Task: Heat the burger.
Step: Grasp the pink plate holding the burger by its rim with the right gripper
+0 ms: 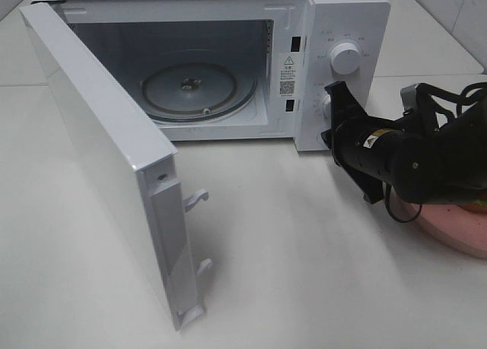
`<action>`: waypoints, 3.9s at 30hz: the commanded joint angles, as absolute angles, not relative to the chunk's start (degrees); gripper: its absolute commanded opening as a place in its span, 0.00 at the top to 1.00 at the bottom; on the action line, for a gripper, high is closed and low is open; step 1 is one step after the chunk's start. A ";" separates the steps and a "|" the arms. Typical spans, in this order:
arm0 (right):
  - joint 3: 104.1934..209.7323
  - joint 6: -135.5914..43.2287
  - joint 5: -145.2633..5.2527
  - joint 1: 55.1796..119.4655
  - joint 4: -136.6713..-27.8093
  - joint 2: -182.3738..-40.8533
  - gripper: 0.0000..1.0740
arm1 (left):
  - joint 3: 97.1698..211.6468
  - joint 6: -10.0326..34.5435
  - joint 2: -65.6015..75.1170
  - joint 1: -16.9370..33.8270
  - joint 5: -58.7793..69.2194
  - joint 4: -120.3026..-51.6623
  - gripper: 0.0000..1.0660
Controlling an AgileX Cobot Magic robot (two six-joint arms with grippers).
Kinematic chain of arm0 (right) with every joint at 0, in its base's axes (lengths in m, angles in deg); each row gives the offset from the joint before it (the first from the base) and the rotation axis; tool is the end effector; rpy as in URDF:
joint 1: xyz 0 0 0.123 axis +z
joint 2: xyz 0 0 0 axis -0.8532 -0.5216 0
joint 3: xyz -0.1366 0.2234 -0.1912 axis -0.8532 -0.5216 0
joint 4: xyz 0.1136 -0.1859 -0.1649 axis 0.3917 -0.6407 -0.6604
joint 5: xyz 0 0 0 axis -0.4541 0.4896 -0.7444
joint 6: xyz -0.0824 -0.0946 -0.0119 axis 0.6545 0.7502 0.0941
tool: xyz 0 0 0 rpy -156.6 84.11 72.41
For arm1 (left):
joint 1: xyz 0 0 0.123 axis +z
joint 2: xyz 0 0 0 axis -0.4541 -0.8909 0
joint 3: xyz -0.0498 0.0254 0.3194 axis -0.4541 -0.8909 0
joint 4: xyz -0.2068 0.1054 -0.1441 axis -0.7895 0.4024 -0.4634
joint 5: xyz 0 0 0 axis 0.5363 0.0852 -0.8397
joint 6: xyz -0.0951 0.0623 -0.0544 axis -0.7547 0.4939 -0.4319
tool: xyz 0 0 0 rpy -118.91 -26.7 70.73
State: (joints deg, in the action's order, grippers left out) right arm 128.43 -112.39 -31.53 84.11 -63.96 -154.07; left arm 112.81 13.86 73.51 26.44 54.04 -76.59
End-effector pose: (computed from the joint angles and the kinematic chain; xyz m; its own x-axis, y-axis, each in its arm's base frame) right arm 0.3606 0.1429 0.1112 -0.3441 0.8850 -0.3137 0.3294 0.4266 0.8423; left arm 0.0056 -0.0100 0.2739 -0.4325 0.0524 -0.9001 0.1017 0.9948 0.0091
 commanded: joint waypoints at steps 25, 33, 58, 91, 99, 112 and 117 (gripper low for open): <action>134.16 -68.27 -74.39 83.94 -101.49 -143.01 0.93 | 112.64 14.03 74.66 26.26 53.52 -76.99 1.00; 142.24 -63.17 -99.37 83.94 -97.14 -143.01 0.92 | 112.64 14.03 74.66 26.26 53.52 -76.99 1.00; 150.14 -55.26 -120.00 83.88 -84.70 -143.01 0.22 | 112.64 14.03 74.66 26.26 53.52 -76.99 1.00; 150.14 -58.07 -109.34 68.53 -94.50 -156.36 0.31 | 112.64 14.03 74.66 26.26 53.52 -76.99 1.00; 150.14 -58.07 -108.42 68.53 -94.50 -159.40 0.46 | 112.64 14.03 74.66 26.26 53.52 -76.99 1.00; 150.14 -58.24 -109.68 68.53 -94.50 -159.40 1.00 | 112.64 14.03 74.66 26.26 53.52 -76.99 1.00; 150.14 -58.70 -109.51 68.53 -94.50 -159.28 1.00 | 112.64 14.03 74.66 26.26 53.52 -76.99 1.00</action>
State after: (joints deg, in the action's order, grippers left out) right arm 151.35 -58.24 -109.05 68.99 -95.88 -157.45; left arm 112.81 13.86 73.51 26.44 54.04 -76.59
